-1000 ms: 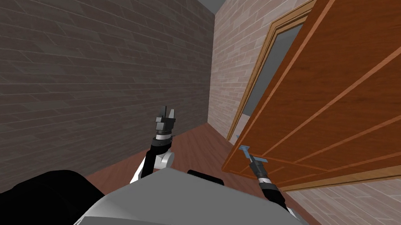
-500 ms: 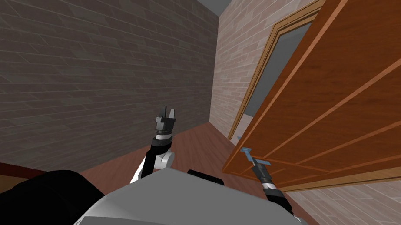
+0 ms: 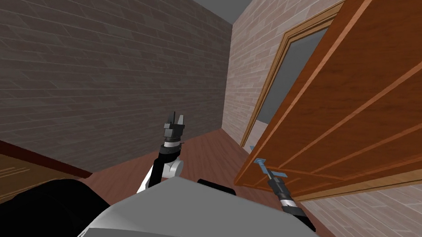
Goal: Pull the door open
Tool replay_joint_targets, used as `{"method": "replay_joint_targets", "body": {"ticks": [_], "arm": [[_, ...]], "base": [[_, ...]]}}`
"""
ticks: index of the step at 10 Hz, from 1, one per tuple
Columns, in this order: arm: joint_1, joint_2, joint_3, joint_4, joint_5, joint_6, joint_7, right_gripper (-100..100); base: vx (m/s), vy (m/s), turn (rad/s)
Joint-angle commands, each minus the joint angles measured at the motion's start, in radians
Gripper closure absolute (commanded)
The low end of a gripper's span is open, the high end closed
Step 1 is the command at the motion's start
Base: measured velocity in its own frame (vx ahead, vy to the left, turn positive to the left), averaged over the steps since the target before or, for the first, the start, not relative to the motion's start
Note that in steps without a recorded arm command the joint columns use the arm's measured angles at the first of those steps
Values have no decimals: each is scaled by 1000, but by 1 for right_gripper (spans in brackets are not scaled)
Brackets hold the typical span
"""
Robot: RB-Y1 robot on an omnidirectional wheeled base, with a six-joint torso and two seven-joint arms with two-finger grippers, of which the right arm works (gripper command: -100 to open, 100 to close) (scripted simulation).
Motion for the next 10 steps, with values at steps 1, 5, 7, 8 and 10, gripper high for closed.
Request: {"method": "replay_joint_targets", "body": {"ticks": [1, 5, 7, 8, 10], "arm": [[-1, -11, 0, 20, 1, -29, -8, 100], [12, -10, -5, 21, -5, -35, -6, 100], [25, -16, -12, 28, -12, -50, -8, 100], [30, -18, -14, 30, -15, -55, -8, 100], [39, -22, -19, 35, -20, -66, -10, 100]], "base": [[-117, -54, 116], [-32, -60, 196], [-101, -101, 327], [-170, -100, 289], [-161, -54, 188]]}}
